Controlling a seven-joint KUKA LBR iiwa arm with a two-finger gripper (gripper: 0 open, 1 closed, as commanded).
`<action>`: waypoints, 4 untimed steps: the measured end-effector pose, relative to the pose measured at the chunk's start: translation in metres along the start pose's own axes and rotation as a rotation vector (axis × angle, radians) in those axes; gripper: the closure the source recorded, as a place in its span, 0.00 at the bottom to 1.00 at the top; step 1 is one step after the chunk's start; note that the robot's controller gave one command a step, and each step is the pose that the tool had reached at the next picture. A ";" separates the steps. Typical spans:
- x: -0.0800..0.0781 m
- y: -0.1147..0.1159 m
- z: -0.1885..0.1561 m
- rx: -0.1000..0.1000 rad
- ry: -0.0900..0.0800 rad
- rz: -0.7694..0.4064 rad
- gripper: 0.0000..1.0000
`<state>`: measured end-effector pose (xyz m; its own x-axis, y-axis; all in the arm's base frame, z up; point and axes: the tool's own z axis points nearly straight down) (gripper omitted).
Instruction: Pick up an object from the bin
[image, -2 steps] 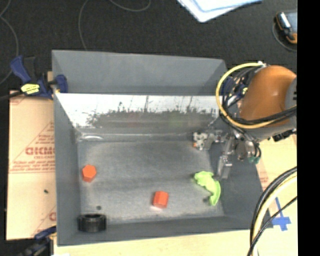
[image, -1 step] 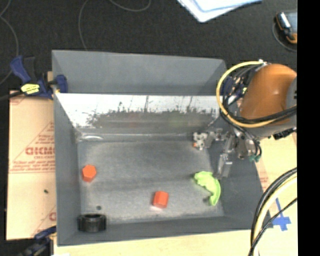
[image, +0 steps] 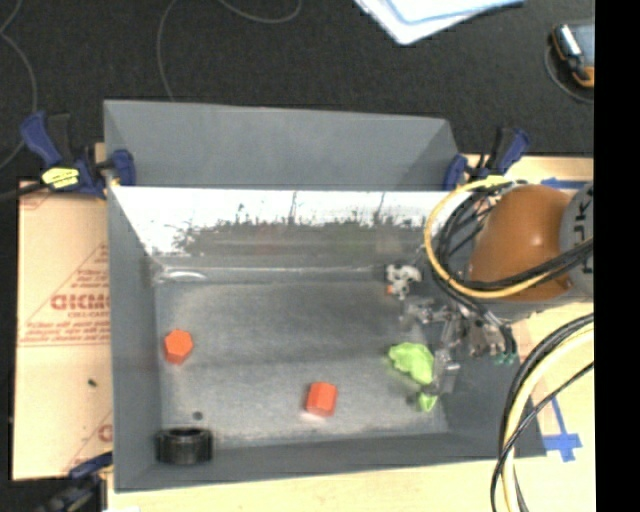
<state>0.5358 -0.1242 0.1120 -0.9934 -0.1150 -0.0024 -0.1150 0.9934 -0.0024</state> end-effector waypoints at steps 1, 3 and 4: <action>0.006 0.000 0.011 0.000 0.003 -0.023 0.00; 0.043 -0.011 0.034 0.003 -0.010 0.166 1.00; 0.043 -0.011 0.034 0.004 -0.009 0.161 1.00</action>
Offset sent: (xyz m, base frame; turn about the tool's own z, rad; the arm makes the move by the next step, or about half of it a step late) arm -0.0185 -0.0157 -0.0420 -0.6278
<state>0.4945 -0.1400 0.0776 -0.9989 0.0458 -0.0121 0.0459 0.9989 -0.0054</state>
